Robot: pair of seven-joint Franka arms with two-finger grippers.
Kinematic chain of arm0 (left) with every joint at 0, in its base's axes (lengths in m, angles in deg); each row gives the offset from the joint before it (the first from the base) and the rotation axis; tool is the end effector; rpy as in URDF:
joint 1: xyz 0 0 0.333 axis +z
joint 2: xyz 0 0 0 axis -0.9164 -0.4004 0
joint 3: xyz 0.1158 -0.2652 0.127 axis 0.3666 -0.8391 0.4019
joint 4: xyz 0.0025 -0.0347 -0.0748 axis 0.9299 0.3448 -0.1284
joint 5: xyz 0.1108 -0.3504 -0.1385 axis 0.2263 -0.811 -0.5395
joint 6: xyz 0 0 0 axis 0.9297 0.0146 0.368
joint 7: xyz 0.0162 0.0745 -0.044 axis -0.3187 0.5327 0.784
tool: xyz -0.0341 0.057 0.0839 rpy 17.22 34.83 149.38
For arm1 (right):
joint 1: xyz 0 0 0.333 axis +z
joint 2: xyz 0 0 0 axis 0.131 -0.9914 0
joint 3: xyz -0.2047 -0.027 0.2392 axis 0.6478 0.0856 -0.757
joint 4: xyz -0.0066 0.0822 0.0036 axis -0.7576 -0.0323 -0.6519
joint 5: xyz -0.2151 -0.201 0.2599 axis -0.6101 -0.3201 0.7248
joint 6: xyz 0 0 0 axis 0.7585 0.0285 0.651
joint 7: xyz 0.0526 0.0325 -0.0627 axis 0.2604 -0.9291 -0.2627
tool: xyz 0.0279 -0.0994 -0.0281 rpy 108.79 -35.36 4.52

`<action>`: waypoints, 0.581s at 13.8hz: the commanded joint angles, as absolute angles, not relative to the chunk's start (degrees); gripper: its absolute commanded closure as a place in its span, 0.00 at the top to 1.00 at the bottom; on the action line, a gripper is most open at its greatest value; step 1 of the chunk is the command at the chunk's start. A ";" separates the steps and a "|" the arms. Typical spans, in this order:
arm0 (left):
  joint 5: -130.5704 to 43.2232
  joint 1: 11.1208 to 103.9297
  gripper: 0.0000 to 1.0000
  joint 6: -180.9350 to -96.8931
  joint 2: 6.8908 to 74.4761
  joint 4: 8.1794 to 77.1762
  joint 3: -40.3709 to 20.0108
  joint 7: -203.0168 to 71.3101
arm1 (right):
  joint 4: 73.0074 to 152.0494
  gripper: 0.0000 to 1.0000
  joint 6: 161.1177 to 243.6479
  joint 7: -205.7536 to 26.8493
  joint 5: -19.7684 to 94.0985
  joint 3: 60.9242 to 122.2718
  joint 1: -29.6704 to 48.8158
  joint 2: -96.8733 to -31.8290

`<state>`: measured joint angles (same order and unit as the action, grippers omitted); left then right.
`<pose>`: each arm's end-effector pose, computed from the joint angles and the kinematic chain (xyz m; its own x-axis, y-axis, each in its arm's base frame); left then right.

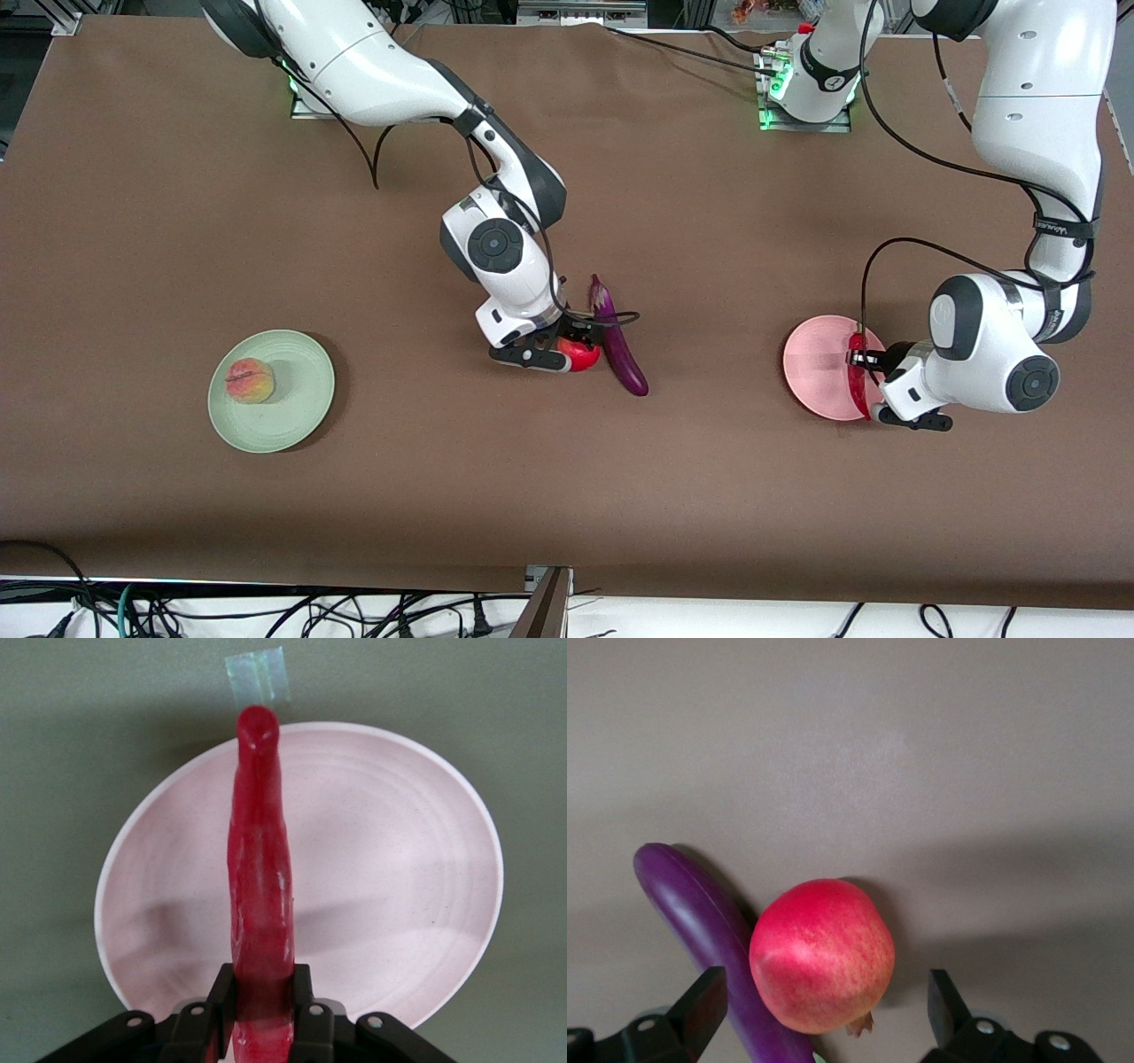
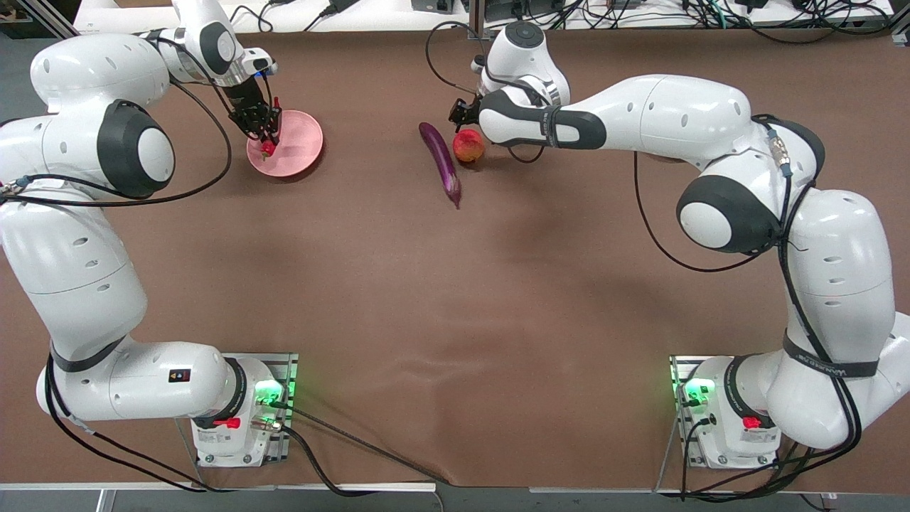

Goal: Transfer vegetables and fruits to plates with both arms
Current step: 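Grasp the pomegranate with the right gripper while the left gripper places the chili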

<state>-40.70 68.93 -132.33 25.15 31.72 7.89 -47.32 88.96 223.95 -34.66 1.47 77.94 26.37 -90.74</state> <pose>0.6655 0.0202 0.2047 0.9415 -0.1339 -0.3094 -0.0905 -0.9844 0.1506 0.5861 0.4918 0.2374 0.9764 -0.2128 0.0363 -0.1983 -0.9505 -0.2394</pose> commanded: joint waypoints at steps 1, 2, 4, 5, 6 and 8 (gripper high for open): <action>-40.13 69.12 0.74 -132.23 25.70 31.56 7.79 -46.13 | 88.65 1.00 225.80 -33.80 0.93 78.33 26.92 -91.42; -41.09 69.73 1.00 -132.23 25.53 31.56 7.62 -46.13 | 88.65 1.00 226.68 -33.80 0.59 78.41 27.80 -91.86; -44.95 70.00 1.00 -131.62 25.70 31.56 7.62 -45.00 | 88.74 1.00 228.09 -33.71 0.14 78.41 28.16 -92.56; -44.96 69.92 1.00 -131.44 26.05 31.21 7.53 -44.90 | 88.74 1.00 228.26 -33.71 0.06 78.41 28.24 -93.00; -45.05 69.48 1.00 -131.35 26.31 30.95 7.36 -45.16 | 88.74 1.00 228.35 -33.71 -0.03 78.50 28.25 -93.27; -47.15 69.12 1.00 -128.21 27.28 30.16 5.52 -46.12 | 89.09 1.00 229.23 -33.71 -1.52 78.50 28.33 -93.45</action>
